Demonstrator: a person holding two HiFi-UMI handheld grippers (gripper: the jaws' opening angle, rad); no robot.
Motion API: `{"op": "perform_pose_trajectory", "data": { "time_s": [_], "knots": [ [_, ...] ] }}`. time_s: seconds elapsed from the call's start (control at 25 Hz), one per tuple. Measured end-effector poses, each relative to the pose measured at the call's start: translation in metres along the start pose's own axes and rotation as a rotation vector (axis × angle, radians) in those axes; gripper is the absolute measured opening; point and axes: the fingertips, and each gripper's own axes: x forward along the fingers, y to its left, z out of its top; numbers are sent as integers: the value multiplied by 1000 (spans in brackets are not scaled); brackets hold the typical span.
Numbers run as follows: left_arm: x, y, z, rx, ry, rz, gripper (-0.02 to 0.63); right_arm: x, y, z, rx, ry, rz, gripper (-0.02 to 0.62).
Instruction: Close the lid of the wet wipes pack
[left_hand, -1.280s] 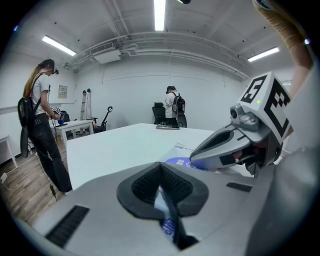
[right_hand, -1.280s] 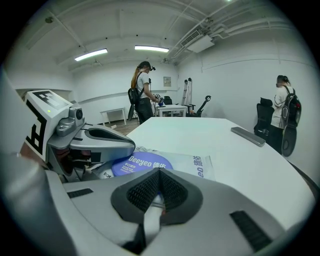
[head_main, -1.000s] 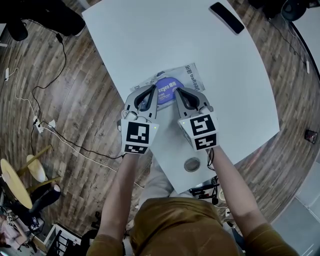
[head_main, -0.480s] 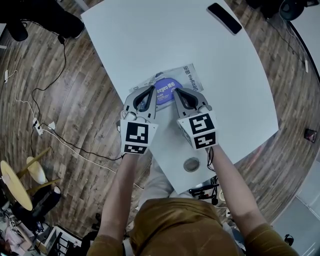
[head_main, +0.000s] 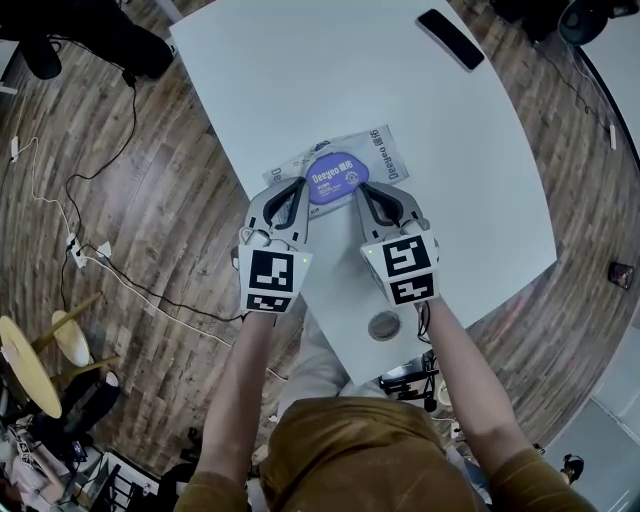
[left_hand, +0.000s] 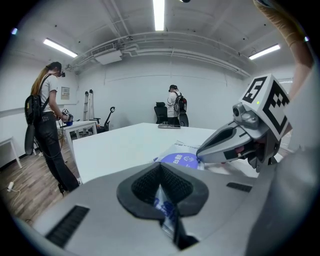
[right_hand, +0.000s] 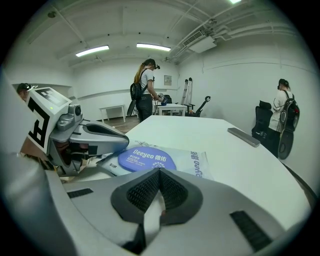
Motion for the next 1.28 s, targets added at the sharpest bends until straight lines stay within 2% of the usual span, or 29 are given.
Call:
{"op": "perform_pose_trajectory", "data": {
  "time_s": [0.36,0.92,1.12,1.28],
  "knots": [
    [-24,-8,15,-1,-29,44,6,-32,1,7,-4,-32,-14,3],
    [-111,-22,42,-14,-91,202,5,-116,17,50,-9,-238,-20,3],
    [-144,-25,62,-47,-139,257,5,-144,26,66,-6,-289,-22,3],
    [-162,-32,81,-41,-175,279,6,-165,28,77,-5,-325,-29,3]
  ]
}}
